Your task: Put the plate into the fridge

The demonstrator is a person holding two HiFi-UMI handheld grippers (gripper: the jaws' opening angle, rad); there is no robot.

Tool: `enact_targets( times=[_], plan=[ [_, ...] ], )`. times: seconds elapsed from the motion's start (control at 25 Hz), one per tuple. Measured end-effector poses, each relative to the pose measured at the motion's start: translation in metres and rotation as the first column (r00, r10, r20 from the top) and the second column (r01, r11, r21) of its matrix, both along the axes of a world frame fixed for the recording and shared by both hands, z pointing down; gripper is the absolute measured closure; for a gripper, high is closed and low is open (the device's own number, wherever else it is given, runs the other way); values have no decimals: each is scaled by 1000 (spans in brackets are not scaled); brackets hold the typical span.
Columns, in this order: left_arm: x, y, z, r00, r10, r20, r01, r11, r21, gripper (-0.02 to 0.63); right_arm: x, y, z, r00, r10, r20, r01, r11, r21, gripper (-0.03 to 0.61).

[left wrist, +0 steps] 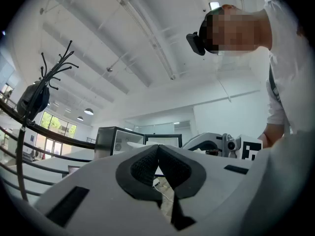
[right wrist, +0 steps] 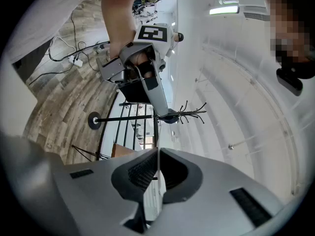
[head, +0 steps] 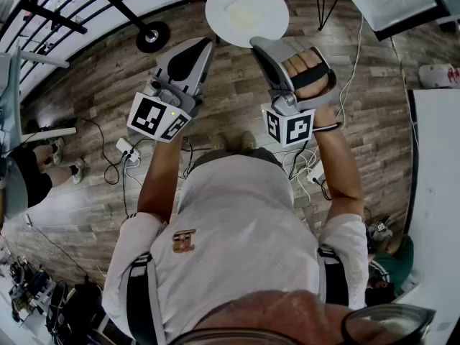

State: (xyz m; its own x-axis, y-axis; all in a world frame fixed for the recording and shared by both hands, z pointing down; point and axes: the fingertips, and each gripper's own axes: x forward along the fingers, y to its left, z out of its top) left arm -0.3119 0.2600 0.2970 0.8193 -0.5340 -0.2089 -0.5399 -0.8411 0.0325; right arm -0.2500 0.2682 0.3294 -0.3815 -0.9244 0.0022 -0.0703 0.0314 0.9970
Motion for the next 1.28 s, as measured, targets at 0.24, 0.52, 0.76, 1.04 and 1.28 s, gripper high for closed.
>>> enact_targets(
  times=[0.24,0.52,0.76,1.04,1.28],
  plan=[
    [-1,2,2,1000,2,-7,-2,1000,-10,595,0,1,-2,1000,-2,-5,2,1000,4,540],
    [-1,-3,4,1000,-1,-14,1,1000,-26,595,0,-3,-7,1000,-10,4,10,1000,0,540],
    [6,-7,5,1000,6,-15,-6,999,-35,595,6,-5,-7,1000,-5,2,6,1000,-3,540],
    [36,-9,1,1000,14,-14,-14,1000,-17,595,34,-7,-3,1000,-1,-13,1,1000,-12,540],
    [65,-15,-3,1000,6,-7,-6,1000,-7,595,63,-14,-6,1000,-7,-23,7,1000,-13,540]
  ],
)
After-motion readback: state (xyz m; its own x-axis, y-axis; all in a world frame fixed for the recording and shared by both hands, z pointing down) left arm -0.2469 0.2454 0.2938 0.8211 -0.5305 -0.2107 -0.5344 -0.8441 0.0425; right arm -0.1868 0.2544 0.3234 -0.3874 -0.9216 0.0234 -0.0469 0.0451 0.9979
